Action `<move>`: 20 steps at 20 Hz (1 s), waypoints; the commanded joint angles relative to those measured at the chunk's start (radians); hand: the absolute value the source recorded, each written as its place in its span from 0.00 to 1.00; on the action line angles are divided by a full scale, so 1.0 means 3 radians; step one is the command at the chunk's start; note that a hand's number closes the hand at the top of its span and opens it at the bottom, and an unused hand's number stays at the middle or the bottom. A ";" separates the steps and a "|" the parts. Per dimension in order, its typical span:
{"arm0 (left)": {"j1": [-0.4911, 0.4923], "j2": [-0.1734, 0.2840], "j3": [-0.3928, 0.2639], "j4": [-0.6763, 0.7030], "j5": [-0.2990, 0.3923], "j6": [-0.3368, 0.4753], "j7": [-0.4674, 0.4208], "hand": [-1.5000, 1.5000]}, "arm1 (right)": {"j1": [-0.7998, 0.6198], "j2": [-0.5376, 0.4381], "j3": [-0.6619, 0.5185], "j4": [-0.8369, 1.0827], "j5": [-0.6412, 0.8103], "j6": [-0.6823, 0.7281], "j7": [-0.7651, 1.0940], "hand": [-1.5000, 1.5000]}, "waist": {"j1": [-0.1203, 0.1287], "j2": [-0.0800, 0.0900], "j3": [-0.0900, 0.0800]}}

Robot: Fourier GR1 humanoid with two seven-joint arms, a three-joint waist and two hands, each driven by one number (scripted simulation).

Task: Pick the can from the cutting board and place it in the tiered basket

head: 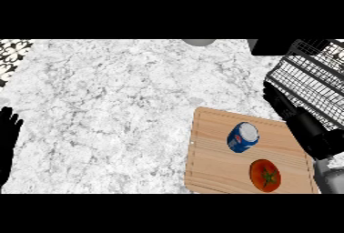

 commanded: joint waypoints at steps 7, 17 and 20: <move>-0.0234 0.0083 -0.0262 -0.0097 -0.0459 0.0177 0.0195 0.50 | -0.0191 0.0751 -0.1199 -0.0105 -0.0919 -0.0877 -0.0299 1.00 | -0.0520 -0.0099 0.0130; -0.0721 -0.0198 -0.0703 -0.0055 -0.0974 0.0316 0.0533 0.50 | 0.0948 -0.0236 -0.0879 -0.0989 0.0170 -0.1203 0.1199 0.00 | -0.0088 0.0066 -0.0024; -0.0720 -0.0042 -0.0635 -0.0075 -0.0908 0.0173 0.0538 0.50 | 0.0631 -0.0760 -0.0777 -0.1120 0.0140 -0.0796 0.1835 0.00 | -0.0033 0.0065 -0.0032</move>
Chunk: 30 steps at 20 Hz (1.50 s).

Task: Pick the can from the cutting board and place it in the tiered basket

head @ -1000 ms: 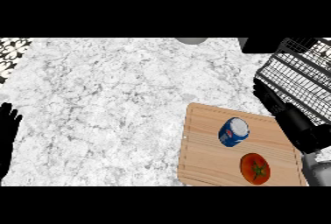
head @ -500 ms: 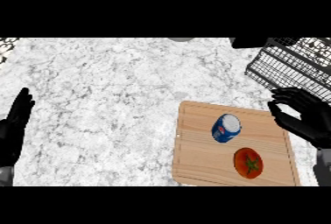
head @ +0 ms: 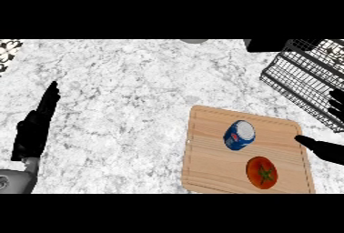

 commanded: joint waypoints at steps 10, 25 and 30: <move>-0.0208 -0.0141 -0.0105 -0.0025 -0.0145 -0.0044 0.0167 0.50 | -0.1195 -0.1046 0.0516 -0.0418 -0.0323 0.1107 0.2119 0.00 | 0.0197 0.0027 -0.0003; -0.0116 -0.0298 0.0032 0.0033 -0.0328 -0.0046 0.0074 0.50 | -0.1758 -0.0419 0.1299 0.0322 0.0005 0.1291 0.2737 0.00 | 0.0128 0.0017 0.0002; -0.0148 -0.0300 0.0061 -0.0089 -0.0366 -0.0118 0.0231 0.50 | -0.1841 -0.0301 0.1341 0.0157 -0.0022 0.1258 0.3062 0.00 | 0.0111 0.0007 0.0002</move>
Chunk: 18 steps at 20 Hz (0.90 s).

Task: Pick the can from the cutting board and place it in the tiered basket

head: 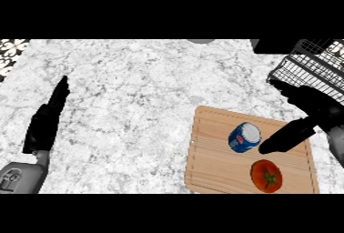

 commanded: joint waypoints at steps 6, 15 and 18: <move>0.0017 -0.0127 0.0061 0.0027 -0.0121 -0.0037 -0.0042 0.50 | -0.0166 0.0265 0.0271 0.0000 0.0303 0.0099 0.0542 0.00 | 0.0000 0.0002 -0.0001; 0.0019 -0.0018 0.0262 -0.0007 -0.0088 -0.0261 0.0020 0.50 | 0.0251 0.0099 0.0340 -0.0454 0.0729 0.0143 0.0496 0.00 | -0.0036 -0.0007 0.0000; 0.0169 -0.0167 0.0122 -0.0248 -0.0241 -0.0101 0.0097 0.50 | 0.0058 0.0297 0.0406 -0.0060 0.0772 0.0211 0.0459 0.00 | 0.0006 -0.0002 0.0001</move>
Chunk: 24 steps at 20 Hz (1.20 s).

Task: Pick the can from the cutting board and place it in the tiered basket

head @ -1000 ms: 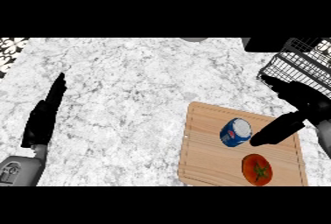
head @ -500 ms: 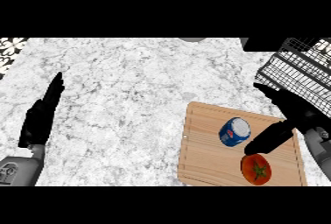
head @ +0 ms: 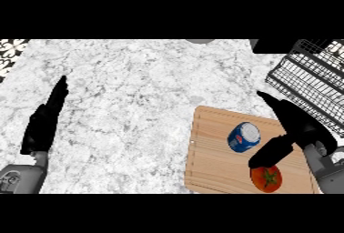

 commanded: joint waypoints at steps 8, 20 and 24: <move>-0.0039 -0.0110 0.0136 0.0184 -0.0073 -0.0047 -0.0139 0.50 | 0.0029 0.0320 0.0122 -0.0101 0.0208 0.0072 0.0729 0.00 | -0.0012 0.0001 -0.0001; -0.0197 -0.0178 0.0231 0.0202 -0.0185 -0.0124 -0.0008 0.50 | 0.0177 0.0587 -0.0012 0.0574 0.0409 0.0179 0.0126 0.00 | -0.0014 0.0007 0.0002; -0.0006 -0.0230 0.0180 -0.0116 -0.0258 -0.0157 0.0092 0.50 | 0.0332 0.0585 -0.0135 0.0473 0.0441 0.0324 0.0044 0.00 | -0.0011 0.0001 0.0002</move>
